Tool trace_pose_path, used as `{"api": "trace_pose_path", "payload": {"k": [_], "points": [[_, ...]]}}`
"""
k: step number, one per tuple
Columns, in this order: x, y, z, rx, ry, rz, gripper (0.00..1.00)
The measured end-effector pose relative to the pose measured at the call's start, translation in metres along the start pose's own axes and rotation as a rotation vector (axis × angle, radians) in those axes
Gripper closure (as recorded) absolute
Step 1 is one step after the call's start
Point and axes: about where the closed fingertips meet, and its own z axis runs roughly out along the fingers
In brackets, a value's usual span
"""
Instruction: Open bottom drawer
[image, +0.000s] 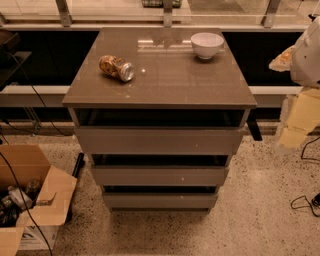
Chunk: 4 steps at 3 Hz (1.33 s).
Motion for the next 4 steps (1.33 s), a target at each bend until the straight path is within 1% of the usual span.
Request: {"api": "trace_pose_path", "payload": {"k": [1,2,3,4], "points": [[0.000,0.000,0.000,0.000,0.000,0.000,0.00],[-0.001,0.006,0.015,-0.003,-0.054,-0.013,0.00],[0.001,0.022,0.052,-0.041,-0.152,-0.034,0.00],[0.004,0.036,0.097,-0.099,-0.262,-0.012,0.00]]}}
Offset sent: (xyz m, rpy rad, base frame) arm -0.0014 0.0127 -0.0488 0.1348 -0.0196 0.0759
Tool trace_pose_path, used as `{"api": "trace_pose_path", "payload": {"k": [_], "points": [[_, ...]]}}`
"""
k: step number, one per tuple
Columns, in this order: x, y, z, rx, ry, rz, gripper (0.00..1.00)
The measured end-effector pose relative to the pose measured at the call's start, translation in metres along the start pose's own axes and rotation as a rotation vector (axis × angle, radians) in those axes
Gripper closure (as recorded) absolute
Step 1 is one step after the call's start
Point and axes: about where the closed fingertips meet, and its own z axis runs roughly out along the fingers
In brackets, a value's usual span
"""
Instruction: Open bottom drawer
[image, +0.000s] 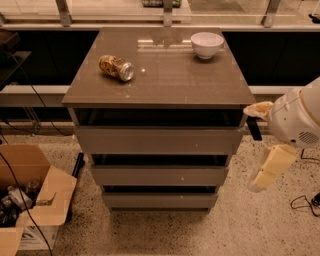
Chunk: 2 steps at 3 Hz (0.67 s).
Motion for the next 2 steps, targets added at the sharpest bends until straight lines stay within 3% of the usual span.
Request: {"api": "trace_pose_path", "payload": {"k": [1,2], "points": [[-0.0009,0.0052,0.0556,-0.043,-0.077,0.047,0.00],[-0.0009,0.0052,0.0556,-0.043,-0.077,0.047,0.00]]}}
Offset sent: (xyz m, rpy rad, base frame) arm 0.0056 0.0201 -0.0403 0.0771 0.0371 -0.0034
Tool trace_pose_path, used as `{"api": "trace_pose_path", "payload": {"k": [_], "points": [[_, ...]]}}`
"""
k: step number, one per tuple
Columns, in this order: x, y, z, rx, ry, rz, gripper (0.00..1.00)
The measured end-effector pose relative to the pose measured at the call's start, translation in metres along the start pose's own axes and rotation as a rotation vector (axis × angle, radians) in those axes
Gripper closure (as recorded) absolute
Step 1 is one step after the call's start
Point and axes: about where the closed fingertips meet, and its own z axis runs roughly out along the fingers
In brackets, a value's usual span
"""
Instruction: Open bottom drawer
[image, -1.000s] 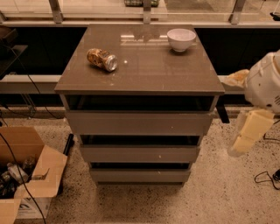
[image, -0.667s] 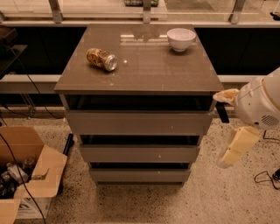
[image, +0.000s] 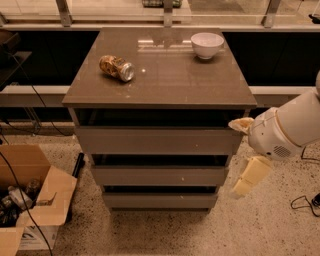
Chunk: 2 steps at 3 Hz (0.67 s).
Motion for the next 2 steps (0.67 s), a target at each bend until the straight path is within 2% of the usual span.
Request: {"api": "trace_pose_path", "payload": {"k": [1,2], "points": [[0.008,0.005,0.022,0.027,-0.018,-0.004,0.00],[0.038,0.017,0.077,0.048,-0.080,0.010,0.00]]}}
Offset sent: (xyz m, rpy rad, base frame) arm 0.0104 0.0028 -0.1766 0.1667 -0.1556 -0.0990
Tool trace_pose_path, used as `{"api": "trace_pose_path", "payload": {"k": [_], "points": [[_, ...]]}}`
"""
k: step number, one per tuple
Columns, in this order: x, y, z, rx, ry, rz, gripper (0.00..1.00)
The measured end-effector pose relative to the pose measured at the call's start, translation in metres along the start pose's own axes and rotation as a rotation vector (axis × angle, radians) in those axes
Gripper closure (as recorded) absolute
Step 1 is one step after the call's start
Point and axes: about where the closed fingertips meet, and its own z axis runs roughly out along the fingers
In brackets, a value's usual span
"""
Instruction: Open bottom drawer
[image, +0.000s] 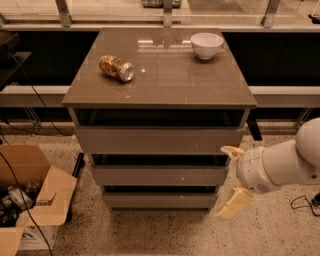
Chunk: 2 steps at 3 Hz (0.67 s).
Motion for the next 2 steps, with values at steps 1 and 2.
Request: {"api": "trace_pose_path", "payload": {"k": [1,2], "points": [[0.035,-0.006,0.056,0.020,-0.079,0.035,0.00],[0.071,-0.016,0.139,-0.030,-0.156,0.135,0.00]]}}
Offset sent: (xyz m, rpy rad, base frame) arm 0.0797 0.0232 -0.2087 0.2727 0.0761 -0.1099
